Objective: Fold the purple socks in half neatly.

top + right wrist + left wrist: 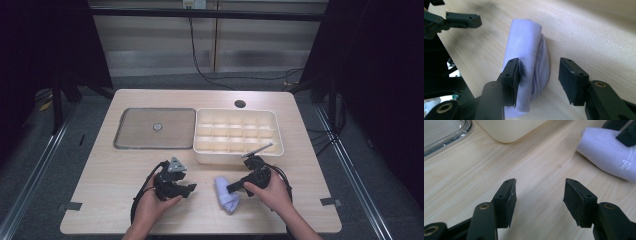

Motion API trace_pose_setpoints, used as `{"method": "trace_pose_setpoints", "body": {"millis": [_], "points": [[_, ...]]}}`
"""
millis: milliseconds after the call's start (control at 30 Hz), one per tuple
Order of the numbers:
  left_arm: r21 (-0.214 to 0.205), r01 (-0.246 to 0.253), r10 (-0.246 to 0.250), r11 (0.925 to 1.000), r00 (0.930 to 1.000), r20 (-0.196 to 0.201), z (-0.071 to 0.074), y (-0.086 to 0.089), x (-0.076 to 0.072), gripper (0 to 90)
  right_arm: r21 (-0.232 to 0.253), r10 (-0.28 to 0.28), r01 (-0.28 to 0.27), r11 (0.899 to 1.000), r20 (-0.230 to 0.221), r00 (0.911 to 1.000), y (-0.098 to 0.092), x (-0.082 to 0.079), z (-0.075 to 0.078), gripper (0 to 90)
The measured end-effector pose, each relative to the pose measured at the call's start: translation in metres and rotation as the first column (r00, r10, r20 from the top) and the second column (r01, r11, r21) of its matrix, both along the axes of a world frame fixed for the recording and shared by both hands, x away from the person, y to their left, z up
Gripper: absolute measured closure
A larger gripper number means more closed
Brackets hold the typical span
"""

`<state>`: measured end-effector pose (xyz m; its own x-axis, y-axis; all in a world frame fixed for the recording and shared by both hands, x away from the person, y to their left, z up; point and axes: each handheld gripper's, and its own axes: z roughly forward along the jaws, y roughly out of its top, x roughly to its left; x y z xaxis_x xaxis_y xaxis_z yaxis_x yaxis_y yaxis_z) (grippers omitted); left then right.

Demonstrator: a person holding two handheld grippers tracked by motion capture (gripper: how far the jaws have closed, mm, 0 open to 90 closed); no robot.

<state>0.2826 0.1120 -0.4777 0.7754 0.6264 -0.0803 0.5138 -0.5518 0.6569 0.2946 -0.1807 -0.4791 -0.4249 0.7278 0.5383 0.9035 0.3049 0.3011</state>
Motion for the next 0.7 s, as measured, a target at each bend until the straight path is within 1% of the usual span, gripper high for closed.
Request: {"method": "trace_pose_setpoints", "body": {"millis": [33,67,133,167,233,300,333,367,400,433,467,500,533,600,700], "points": [[-0.004,-0.003,0.003,1.0000,1.0000,0.001,0.0000,-0.0001,-0.0002,42.8,-0.001,0.001,-0.001,1.000,0.011,0.9999,0.0003,0.0000,-0.0020,51.5],[-0.004,-0.002,0.002,1.0000,0.9999,0.015,0.0000,0.0000,0.0002,42.3,-0.007,0.003,-0.003,1.000,0.013,0.9999,0.0004,-0.0001,-0.0027,51.5],[-0.019,-0.006,0.007,0.9998,0.9995,0.032,0.0000,0.0004,0.0010,40.5,-0.013,-0.005,0.005,1.000,0.001,1.0000,0.0007,-0.0002,-0.0030,51.4],[-0.024,-0.011,0.012,0.9997,0.9994,0.032,0.0000,0.0008,0.0010,39.0,-0.013,-0.004,0.004,1.000,0.006,1.0000,0.0003,0.0001,-0.0042,51.7],[-0.015,-0.014,0.015,0.9998,0.9984,0.054,-0.0011,0.0017,0.0016,36.7,-0.008,-0.004,0.004,1.000,0.001,1.0000,-0.0007,0.0006,-0.0047,52.9],[-0.007,-0.014,0.014,0.9999,0.9980,0.062,-0.0032,0.0026,0.0023,34.9,-0.002,-0.011,0.011,1.000,0.006,0.9999,-0.0004,0.0000,-0.0051,54.5],[0.003,-0.012,0.011,0.9999,0.9974,0.072,-0.0042,0.0034,0.0032,34.5,0.001,-0.009,0.009,1.000,0.007,0.9999,-0.0002,-0.0004,-0.0055,56.1],[0.002,-0.015,0.014,0.9999,0.9972,0.074,-0.0054,0.0037,0.0036,34.0,0.004,-0.012,0.012,1.000,-0.005,0.9999,0.0001,-0.0005,-0.0057,58.0],[0.013,-0.018,0.017,0.9998,0.9969,0.077,-0.0060,0.0043,0.0042,33.5,0.012,-0.016,0.017,1.000,-0.017,0.9997,0.0002,-0.0006,-0.0064,59.8],[0.019,-0.013,0.011,0.9997,0.9963,0.085,-0.0067,0.0049,0.0054,33.0,0.020,-0.010,0.010,1.000,-0.025,0.9996,-0.0006,-0.0004,-0.0077,61.5],[0.013,-0.019,0.018,0.9997,0.9959,0.088,-0.0077,0.0049,0.0056,32.5,0.024,-0.015,0.016,1.000,-0.049,0.9987,-0.0007,-0.0004,-0.0078,63.4],[0.019,-0.019,0.017,0.9996,0.9957,0.091,-0.0073,0.0056,0.0062,31.9,0.035,-0.021,0.023,0.999,-0.058,0.9981,-0.0012,-0.0007,-0.0090,66.1],[0.011,-0.019,0.018,0.9998,0.9952,0.096,-0.0077,0.0055,0.0070,31.1,0.040,-0.018,0.021,0.999,-0.070,0.9974,-0.0014,-0.0008,-0.0093,67.4],[0.004,-0.029,0.028,0.9996,0.9943,0.102,-0.0085,0.0044,0.0074,30.2,0.048,-0.016,0.020,0.999,-0.081,0.9966,-0.0012,-0.0009,-0.0090,72.0],[0.014,-0.022,0.020,0.9997,0.9931,0.115,-0.0092,0.0045,0.0081,29.4,0.033,-0.007,0.009,0.999,-0.081,0.9967,0.0004,-0.0013,-0.0059,78.1]]}}
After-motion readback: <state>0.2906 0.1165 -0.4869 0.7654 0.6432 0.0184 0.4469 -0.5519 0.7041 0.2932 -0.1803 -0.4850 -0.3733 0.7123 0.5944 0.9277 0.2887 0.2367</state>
